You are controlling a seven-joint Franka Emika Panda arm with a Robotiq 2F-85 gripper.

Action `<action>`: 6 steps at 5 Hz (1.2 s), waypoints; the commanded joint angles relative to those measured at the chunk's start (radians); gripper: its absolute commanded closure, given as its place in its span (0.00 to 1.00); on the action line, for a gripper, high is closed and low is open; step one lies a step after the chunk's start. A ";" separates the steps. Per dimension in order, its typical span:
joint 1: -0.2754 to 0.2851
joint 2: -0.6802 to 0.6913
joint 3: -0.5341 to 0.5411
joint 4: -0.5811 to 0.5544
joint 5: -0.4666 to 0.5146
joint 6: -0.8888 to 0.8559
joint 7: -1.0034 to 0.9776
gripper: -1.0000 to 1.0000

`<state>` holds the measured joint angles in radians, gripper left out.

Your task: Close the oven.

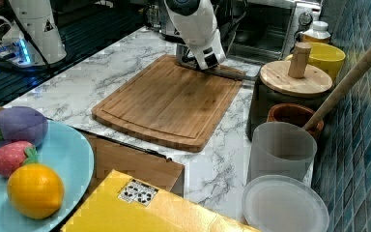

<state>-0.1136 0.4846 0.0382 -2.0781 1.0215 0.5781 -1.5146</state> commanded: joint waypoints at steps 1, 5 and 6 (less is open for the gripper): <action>0.170 -0.300 0.118 0.043 -0.077 0.068 0.091 1.00; 0.330 -0.321 0.140 0.081 -0.706 0.214 0.681 1.00; 0.354 -0.369 0.139 0.093 -0.828 0.200 0.822 1.00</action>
<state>0.1499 0.1552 0.1382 -2.0938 0.2358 0.8105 -0.8325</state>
